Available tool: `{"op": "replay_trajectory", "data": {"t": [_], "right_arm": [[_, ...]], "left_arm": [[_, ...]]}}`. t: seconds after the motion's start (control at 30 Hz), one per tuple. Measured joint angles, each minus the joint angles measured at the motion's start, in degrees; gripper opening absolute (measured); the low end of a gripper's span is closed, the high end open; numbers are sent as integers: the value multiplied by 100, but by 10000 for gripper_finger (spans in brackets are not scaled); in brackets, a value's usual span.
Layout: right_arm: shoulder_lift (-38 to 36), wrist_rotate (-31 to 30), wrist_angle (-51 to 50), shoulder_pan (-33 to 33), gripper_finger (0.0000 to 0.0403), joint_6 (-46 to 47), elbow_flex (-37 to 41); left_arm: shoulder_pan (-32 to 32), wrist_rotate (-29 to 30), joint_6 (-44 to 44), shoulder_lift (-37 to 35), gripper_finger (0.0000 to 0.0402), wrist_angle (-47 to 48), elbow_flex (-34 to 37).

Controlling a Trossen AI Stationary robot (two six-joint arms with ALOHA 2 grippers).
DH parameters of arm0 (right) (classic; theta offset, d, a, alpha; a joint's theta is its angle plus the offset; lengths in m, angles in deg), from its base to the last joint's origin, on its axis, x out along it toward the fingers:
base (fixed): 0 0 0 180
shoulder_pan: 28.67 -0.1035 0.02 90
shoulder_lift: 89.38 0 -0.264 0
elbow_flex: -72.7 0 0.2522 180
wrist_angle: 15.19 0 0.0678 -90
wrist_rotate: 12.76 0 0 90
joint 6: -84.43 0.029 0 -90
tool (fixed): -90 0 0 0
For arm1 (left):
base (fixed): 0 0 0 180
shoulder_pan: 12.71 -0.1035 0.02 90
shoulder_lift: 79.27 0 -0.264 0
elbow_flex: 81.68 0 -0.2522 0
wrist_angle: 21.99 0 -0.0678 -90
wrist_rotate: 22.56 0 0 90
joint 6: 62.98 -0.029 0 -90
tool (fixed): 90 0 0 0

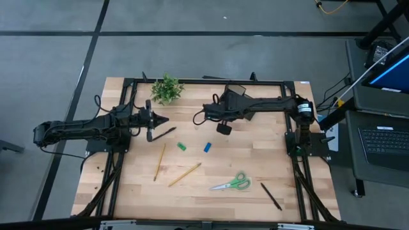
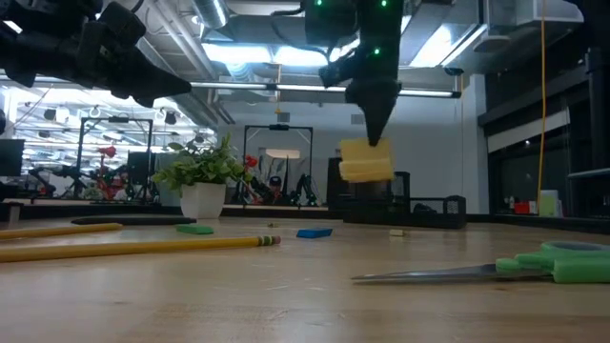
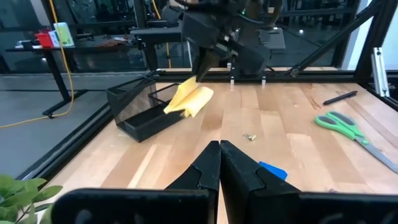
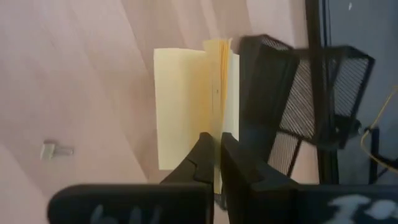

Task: Pick and place office supplies into organizer
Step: Put the yellow sticky notes into the black desk organizer

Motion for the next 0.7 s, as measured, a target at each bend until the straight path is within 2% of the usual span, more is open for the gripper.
{"op": "replay_trajectory", "data": {"t": [0.23,0.43,0.6,0.7], "right_arm": [[-10,13,-805,-56,12,707,-141],[-173,-49,-853,-56,12,972,-48],[-664,-364,-780,-60,12,1464,638],[-1096,-511,-286,-56,12,1545,1239]], "left_arm": [[0,-49,438,0,4,0,0],[0,-52,443,-1,4,0,0],[-2,-53,466,1,4,33,0],[-1,-53,541,1,4,35,0]]}}
